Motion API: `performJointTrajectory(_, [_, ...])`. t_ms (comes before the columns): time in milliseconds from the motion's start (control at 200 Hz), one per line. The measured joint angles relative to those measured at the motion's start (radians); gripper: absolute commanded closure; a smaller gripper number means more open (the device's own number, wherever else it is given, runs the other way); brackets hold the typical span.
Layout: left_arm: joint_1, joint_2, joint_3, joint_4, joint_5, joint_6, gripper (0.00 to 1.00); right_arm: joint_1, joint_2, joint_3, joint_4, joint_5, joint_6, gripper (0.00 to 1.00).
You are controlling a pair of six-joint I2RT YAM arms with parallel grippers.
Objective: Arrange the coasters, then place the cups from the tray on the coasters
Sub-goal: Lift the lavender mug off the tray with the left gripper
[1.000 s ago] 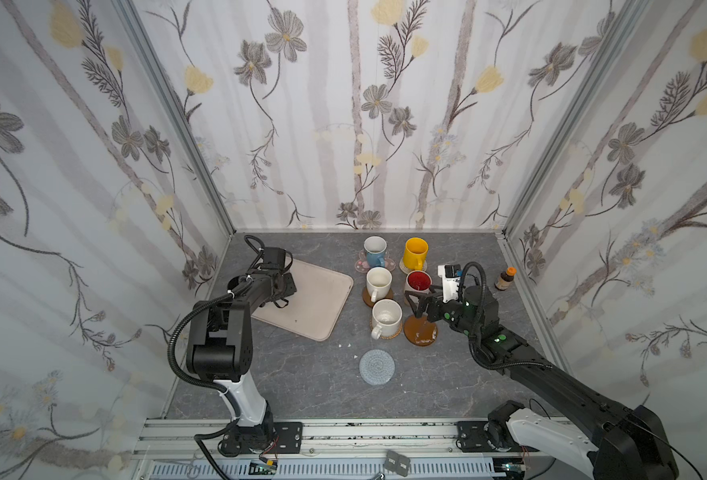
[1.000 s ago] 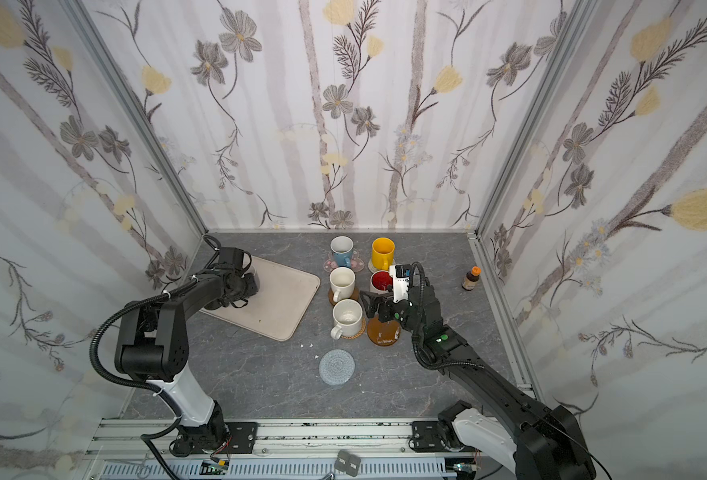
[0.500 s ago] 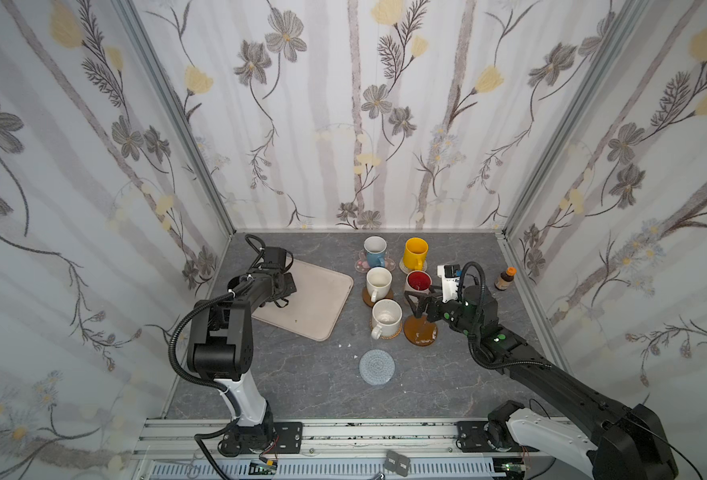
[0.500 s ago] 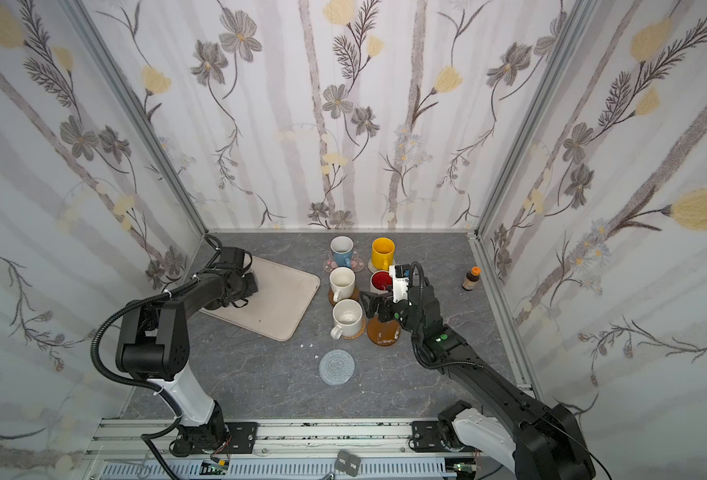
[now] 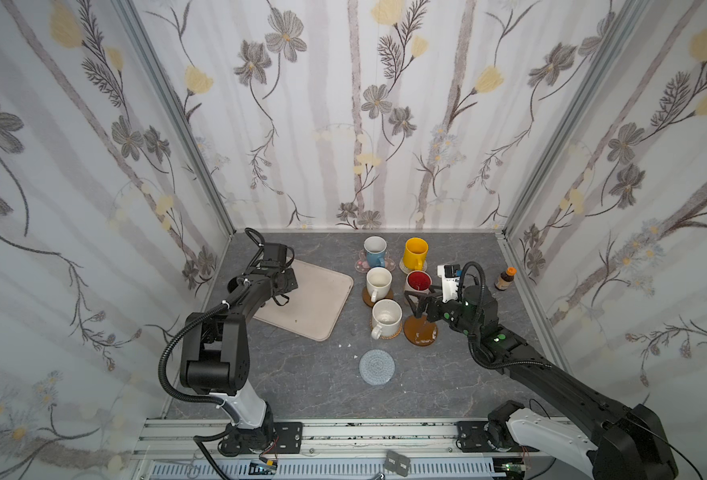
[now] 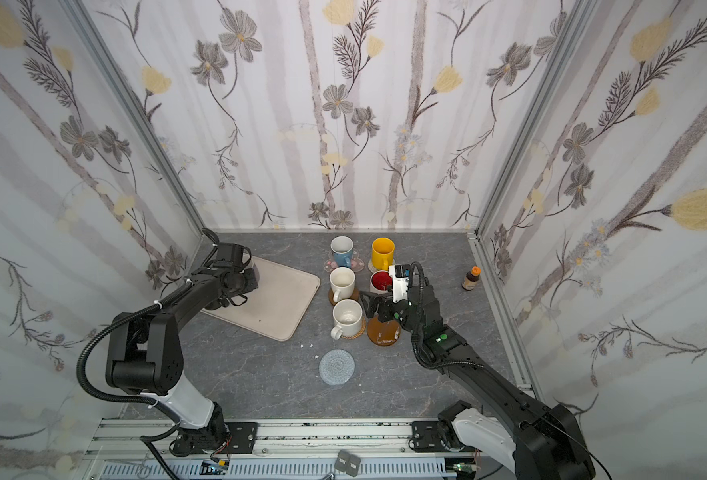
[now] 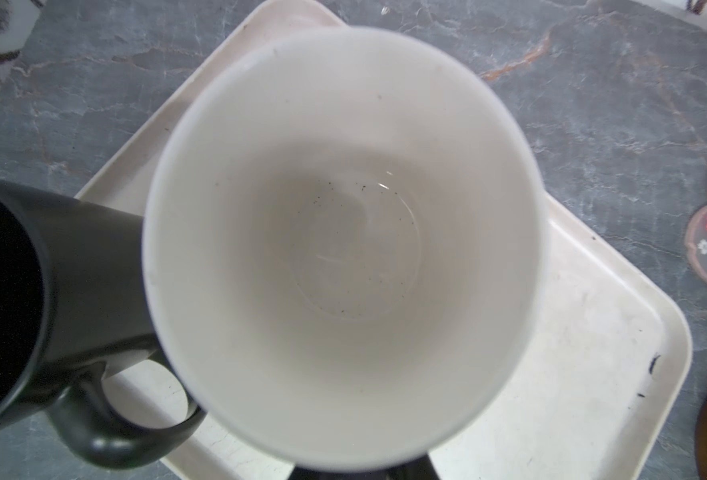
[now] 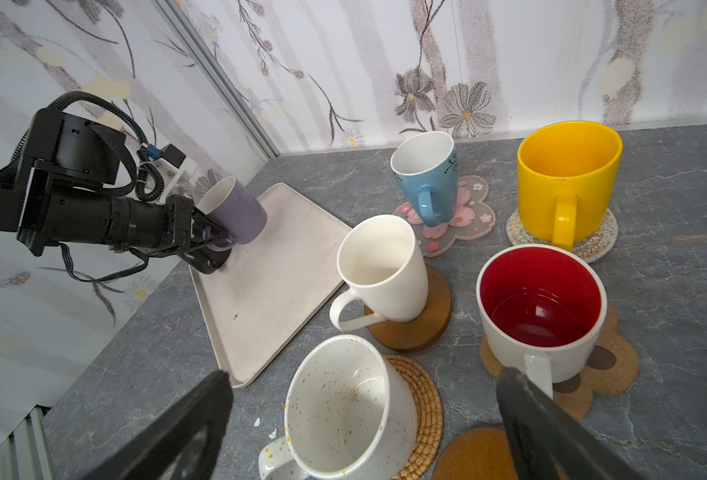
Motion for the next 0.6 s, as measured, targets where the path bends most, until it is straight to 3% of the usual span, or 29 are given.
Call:
performJointTrajectory(380, [-0.051,-0.142,0.000,-0.019,0.001,0.025,1.00,-0.012,-0.005,0.013,-0.008,0.003,0.000,0.00])
performJointTrajectory(600, [-0.127,-0.231,-0.002,-0.045,0.017,0.051,1.00,-0.030,-0.008,0.028,-0.023,0.000,0.008,0.00])
